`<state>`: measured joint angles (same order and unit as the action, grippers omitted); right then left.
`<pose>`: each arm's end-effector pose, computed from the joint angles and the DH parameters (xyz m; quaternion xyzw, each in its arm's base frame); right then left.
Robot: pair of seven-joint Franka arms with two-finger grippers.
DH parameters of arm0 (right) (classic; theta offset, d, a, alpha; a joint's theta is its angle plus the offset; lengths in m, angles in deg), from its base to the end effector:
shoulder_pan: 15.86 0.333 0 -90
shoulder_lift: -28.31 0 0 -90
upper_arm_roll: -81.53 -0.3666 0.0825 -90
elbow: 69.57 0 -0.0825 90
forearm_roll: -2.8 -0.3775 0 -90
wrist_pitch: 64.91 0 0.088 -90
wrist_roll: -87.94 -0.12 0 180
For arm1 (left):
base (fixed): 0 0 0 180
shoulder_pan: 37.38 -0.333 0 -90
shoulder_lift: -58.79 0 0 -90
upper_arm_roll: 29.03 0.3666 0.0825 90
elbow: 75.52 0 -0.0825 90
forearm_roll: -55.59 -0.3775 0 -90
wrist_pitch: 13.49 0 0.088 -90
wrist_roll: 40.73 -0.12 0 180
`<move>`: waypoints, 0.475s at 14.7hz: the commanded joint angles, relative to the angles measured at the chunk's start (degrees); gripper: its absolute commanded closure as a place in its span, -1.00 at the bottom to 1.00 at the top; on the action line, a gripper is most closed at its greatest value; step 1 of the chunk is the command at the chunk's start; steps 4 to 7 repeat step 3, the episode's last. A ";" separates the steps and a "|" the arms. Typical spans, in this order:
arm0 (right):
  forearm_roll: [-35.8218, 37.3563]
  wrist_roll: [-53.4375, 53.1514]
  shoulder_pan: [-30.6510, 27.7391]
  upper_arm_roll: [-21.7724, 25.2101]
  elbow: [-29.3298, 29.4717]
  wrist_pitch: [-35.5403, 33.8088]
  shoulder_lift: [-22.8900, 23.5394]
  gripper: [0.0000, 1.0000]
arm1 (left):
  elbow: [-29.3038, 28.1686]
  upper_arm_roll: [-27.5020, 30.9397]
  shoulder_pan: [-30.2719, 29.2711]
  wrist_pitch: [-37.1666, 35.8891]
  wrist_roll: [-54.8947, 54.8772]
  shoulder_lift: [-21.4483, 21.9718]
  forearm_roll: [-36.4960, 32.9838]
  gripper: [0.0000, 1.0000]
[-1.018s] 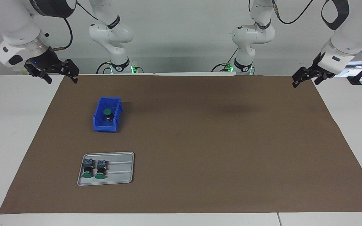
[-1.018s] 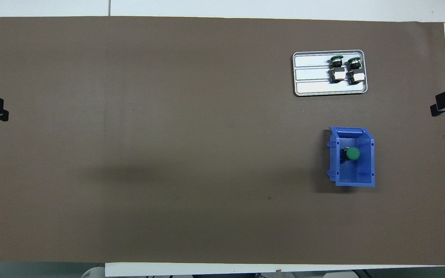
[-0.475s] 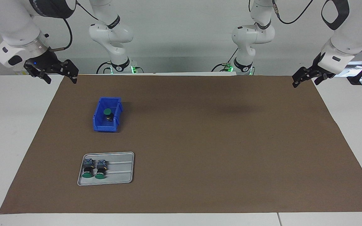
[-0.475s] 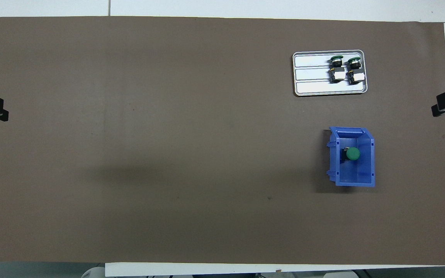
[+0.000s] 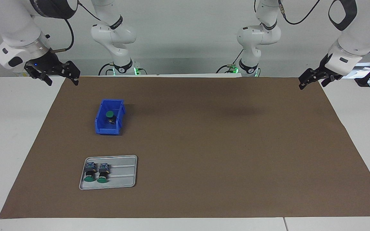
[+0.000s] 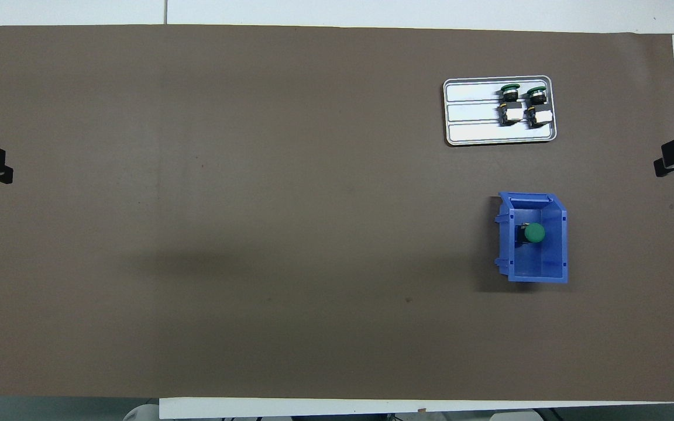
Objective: Place and press button with both arms
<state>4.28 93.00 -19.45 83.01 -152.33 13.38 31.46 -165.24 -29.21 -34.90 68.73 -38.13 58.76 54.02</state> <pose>0.5421 -0.0511 0.6732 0.9977 -0.0019 -0.0674 0.0076 0.5309 -0.0211 0.6533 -0.9977 -0.0004 0.0650 0.0167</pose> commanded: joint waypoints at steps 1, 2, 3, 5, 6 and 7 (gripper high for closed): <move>0.54 0.66 -0.81 -0.69 -0.56 0.38 -0.16 -1.00 | -1.51 0.09 -0.01 0.84 0.56 1.35 0.51 -1.00; 0.63 0.66 -0.81 -0.78 -0.56 0.38 -0.16 -0.99 | -1.51 0.00 -0.01 0.93 0.56 1.35 0.51 -1.00; 0.63 0.66 -0.73 -0.78 -0.56 0.38 -0.16 -1.00 | -1.51 0.00 0.08 0.93 0.56 1.35 0.51 -1.00; 0.63 0.66 -0.73 -0.78 -0.56 0.38 -0.16 -1.00 | -1.51 0.00 0.08 0.93 0.56 1.35 0.51 -1.00; 0.63 0.66 -0.73 -0.78 -0.56 0.38 -0.16 -1.00 | -1.51 0.00 0.08 0.93 0.56 1.35 0.51 -1.00; 0.63 0.66 -0.73 -0.78 -0.56 0.38 -0.16 -1.00 | -1.51 0.00 0.08 0.93 0.56 1.35 0.51 -1.00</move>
